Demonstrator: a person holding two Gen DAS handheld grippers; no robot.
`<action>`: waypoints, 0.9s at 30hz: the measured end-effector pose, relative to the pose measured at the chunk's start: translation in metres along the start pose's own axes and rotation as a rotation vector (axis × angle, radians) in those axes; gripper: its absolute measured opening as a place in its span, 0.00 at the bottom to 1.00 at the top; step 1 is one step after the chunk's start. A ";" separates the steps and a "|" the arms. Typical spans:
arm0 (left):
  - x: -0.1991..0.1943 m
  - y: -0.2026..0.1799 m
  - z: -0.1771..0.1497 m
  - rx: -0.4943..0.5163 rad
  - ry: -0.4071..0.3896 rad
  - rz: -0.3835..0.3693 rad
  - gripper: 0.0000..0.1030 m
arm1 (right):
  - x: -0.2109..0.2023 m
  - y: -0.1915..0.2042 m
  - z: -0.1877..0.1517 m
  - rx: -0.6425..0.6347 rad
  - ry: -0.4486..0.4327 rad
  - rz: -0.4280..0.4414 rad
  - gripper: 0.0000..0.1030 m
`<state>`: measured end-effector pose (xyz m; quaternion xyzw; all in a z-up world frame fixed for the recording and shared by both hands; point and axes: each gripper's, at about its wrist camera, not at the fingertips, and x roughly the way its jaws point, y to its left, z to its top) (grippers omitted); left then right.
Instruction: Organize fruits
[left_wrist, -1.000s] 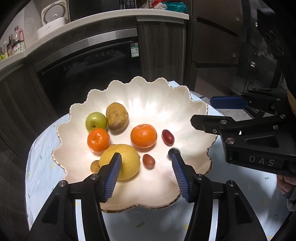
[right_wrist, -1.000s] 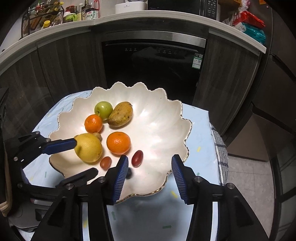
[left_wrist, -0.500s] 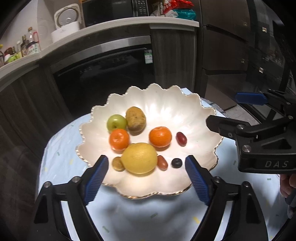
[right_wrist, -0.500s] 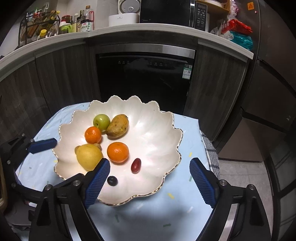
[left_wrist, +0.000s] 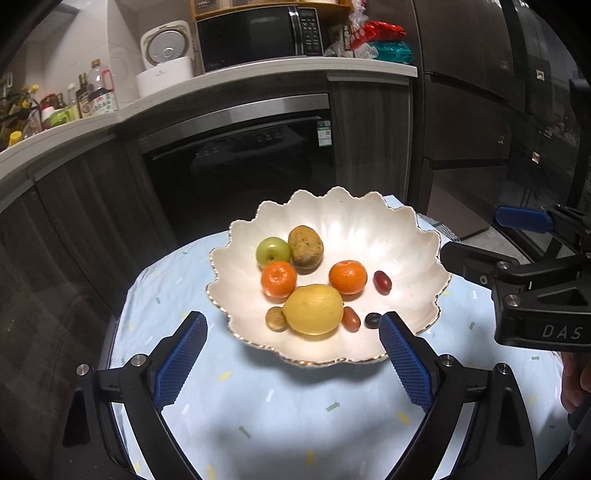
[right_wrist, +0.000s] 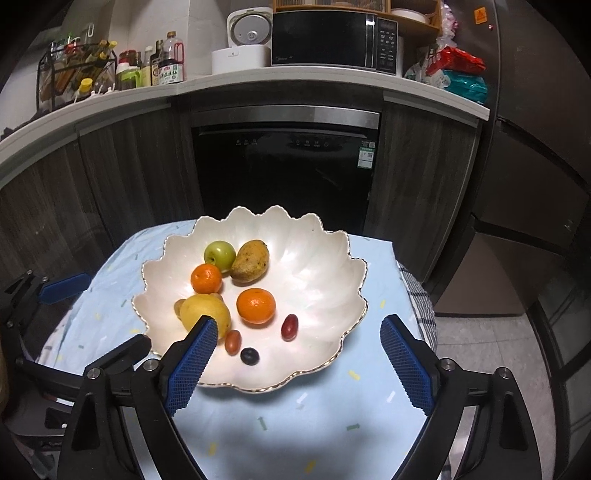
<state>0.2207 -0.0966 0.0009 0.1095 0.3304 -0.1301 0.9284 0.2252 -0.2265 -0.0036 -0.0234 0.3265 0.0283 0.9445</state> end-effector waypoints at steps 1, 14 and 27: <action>-0.003 0.001 -0.001 -0.005 -0.001 0.003 0.93 | -0.004 0.002 -0.001 0.002 -0.004 0.003 0.89; -0.041 0.015 -0.019 -0.054 -0.038 0.047 0.98 | -0.040 0.017 -0.015 0.019 -0.051 -0.020 0.90; -0.068 0.025 -0.048 -0.123 -0.044 0.099 0.99 | -0.062 0.030 -0.041 0.049 -0.073 -0.024 0.90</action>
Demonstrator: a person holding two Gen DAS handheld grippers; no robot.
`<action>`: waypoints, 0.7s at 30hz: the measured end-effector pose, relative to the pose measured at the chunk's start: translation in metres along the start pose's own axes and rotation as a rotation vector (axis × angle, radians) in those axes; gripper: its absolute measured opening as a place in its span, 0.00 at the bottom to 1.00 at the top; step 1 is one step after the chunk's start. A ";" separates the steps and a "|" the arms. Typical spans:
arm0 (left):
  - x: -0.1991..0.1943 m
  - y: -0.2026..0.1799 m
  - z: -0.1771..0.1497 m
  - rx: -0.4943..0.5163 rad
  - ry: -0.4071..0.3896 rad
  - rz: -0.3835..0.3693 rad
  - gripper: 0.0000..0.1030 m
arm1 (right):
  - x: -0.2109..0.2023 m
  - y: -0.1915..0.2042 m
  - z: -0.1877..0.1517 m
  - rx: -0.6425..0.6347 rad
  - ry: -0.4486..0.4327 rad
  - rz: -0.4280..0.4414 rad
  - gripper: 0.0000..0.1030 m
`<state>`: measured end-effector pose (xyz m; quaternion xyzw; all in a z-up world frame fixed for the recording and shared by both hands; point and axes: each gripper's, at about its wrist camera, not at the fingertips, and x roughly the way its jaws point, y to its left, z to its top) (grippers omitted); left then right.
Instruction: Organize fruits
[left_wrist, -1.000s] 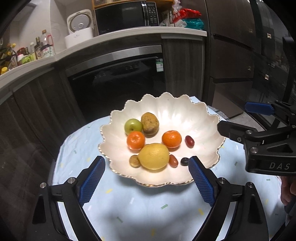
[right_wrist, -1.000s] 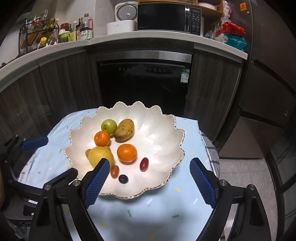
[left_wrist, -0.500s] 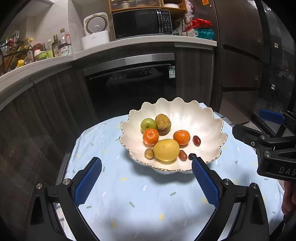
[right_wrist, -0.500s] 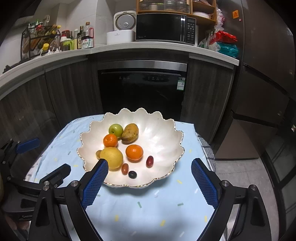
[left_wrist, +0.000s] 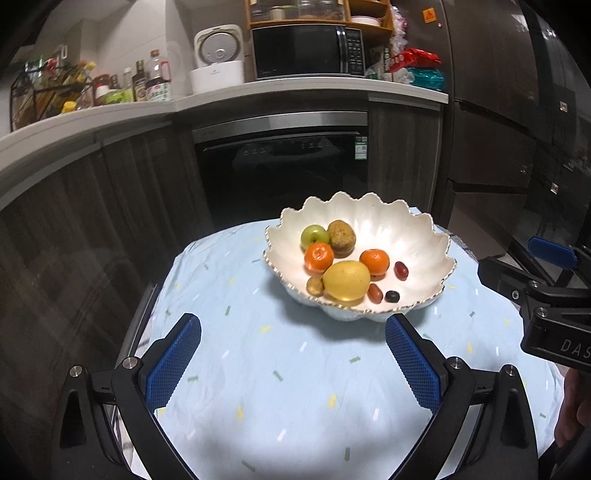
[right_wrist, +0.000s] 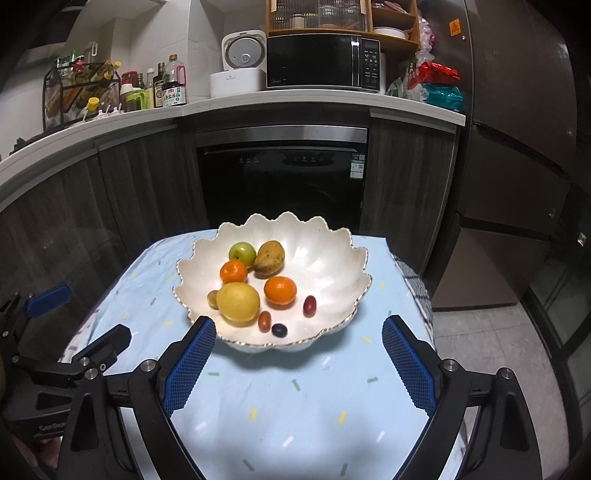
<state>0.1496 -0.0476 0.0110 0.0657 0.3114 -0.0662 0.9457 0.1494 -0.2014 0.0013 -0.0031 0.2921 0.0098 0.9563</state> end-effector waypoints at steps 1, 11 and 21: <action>-0.002 0.000 -0.002 0.001 -0.004 0.010 0.99 | -0.001 0.001 -0.002 -0.001 -0.002 -0.001 0.90; -0.025 0.011 -0.026 -0.033 -0.007 0.031 0.99 | -0.019 0.011 -0.024 0.014 -0.019 0.012 0.90; -0.041 0.018 -0.049 -0.048 -0.002 0.055 0.99 | -0.028 0.017 -0.051 0.033 0.014 0.024 0.90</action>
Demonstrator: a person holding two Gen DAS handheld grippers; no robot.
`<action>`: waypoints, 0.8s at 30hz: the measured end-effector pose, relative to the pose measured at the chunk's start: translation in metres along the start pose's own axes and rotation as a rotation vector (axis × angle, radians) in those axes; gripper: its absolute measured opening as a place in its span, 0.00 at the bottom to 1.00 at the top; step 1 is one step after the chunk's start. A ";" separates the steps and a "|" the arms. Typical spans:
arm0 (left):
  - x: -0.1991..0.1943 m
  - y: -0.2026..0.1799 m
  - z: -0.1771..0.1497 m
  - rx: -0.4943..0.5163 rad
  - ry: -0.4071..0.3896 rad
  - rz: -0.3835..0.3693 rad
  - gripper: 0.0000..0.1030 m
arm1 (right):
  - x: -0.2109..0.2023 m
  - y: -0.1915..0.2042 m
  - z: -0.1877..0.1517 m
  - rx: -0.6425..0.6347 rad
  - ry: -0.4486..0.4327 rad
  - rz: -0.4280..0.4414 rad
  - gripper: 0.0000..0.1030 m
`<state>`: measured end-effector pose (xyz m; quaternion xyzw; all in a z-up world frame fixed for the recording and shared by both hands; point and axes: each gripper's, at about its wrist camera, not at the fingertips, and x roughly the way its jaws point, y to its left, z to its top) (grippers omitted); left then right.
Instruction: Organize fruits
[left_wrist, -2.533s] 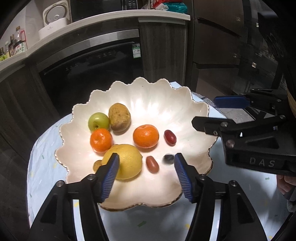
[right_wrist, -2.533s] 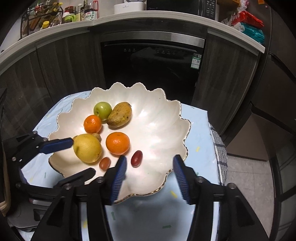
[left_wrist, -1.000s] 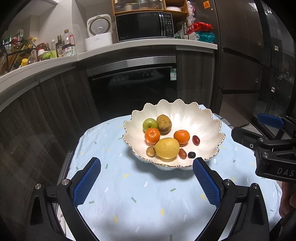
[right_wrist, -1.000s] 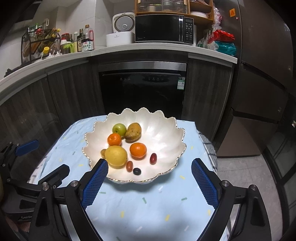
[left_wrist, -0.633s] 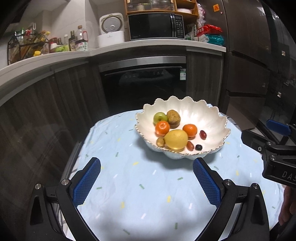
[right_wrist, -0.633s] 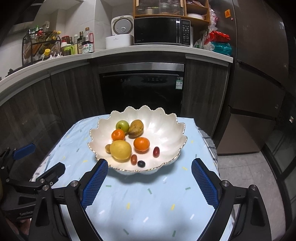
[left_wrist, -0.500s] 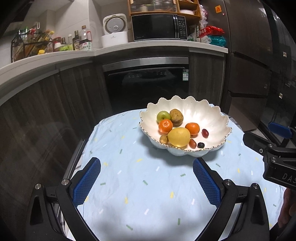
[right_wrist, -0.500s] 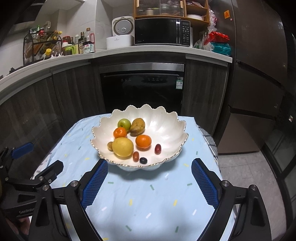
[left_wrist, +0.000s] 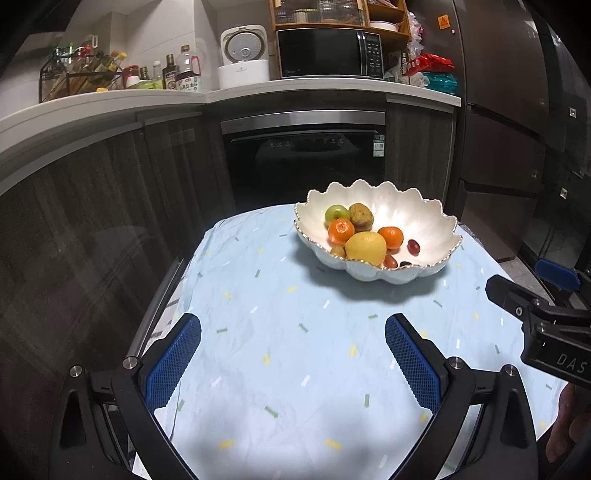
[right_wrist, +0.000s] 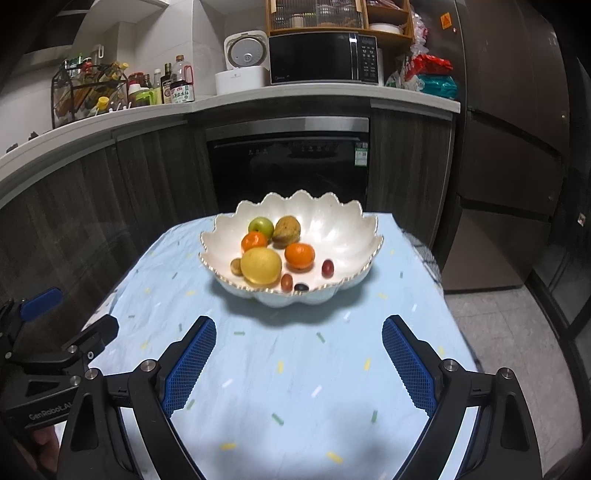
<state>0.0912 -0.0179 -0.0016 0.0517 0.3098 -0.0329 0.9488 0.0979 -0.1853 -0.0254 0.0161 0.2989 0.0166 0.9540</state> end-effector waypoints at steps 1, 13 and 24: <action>-0.001 0.001 -0.002 -0.002 0.001 0.003 0.99 | 0.000 0.001 -0.003 0.000 0.003 -0.002 0.90; -0.014 0.014 -0.029 -0.026 0.016 0.050 0.99 | -0.012 0.011 -0.031 -0.013 0.014 -0.024 0.90; -0.023 0.021 -0.046 -0.028 0.023 0.075 0.99 | -0.017 0.014 -0.052 0.004 0.028 -0.036 0.90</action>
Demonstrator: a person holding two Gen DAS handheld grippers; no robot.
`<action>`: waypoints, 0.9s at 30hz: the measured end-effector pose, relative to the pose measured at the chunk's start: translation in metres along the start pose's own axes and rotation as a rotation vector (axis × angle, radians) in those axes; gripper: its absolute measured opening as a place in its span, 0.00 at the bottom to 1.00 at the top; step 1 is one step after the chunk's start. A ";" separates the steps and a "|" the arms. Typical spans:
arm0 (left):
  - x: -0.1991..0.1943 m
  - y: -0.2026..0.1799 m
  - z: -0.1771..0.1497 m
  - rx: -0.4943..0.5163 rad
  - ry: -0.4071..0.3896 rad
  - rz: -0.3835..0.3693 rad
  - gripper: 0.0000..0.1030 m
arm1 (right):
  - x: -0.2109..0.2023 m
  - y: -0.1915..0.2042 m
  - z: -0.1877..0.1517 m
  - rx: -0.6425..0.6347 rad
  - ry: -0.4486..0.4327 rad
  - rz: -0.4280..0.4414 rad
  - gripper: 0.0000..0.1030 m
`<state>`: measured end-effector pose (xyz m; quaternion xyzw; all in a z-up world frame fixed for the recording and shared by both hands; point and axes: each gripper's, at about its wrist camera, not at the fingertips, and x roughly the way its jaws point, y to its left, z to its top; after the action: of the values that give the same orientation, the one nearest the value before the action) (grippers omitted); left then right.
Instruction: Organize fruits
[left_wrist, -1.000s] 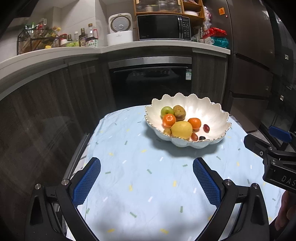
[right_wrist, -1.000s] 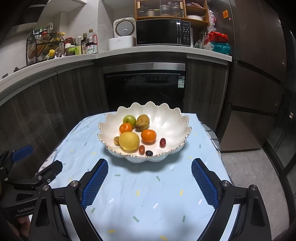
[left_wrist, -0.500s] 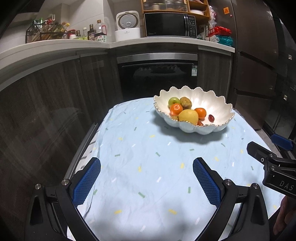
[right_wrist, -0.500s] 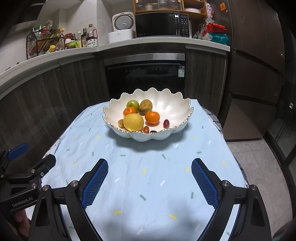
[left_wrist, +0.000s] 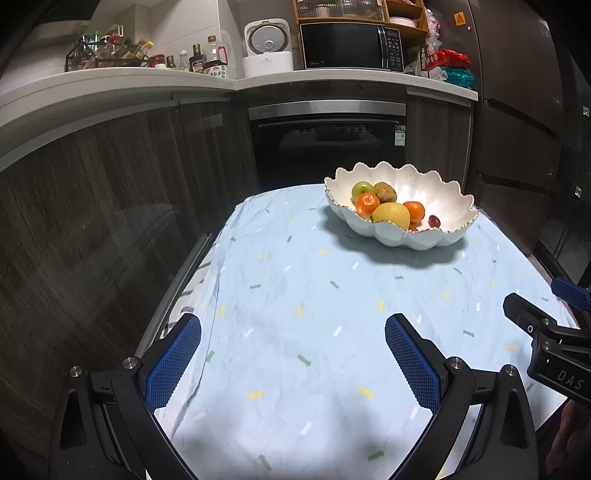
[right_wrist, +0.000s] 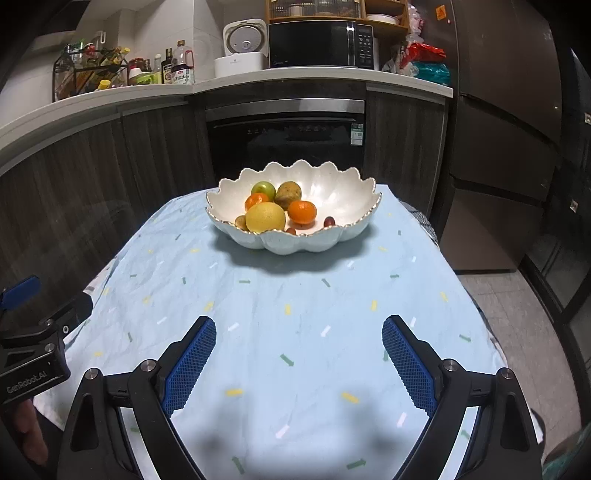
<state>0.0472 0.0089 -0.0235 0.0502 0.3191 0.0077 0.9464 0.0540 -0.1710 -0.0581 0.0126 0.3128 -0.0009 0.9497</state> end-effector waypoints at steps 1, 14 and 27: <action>0.000 0.001 -0.001 -0.001 0.000 0.003 0.99 | -0.001 0.000 -0.001 -0.001 -0.004 -0.007 0.90; -0.010 0.007 -0.009 -0.012 -0.007 0.016 0.99 | -0.008 0.004 -0.004 0.001 -0.024 -0.007 0.90; -0.009 0.005 -0.007 -0.004 -0.011 0.015 0.99 | -0.009 0.002 -0.004 0.008 -0.026 -0.007 0.90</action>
<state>0.0358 0.0138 -0.0229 0.0507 0.3135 0.0150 0.9481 0.0447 -0.1688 -0.0556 0.0153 0.3005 -0.0057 0.9537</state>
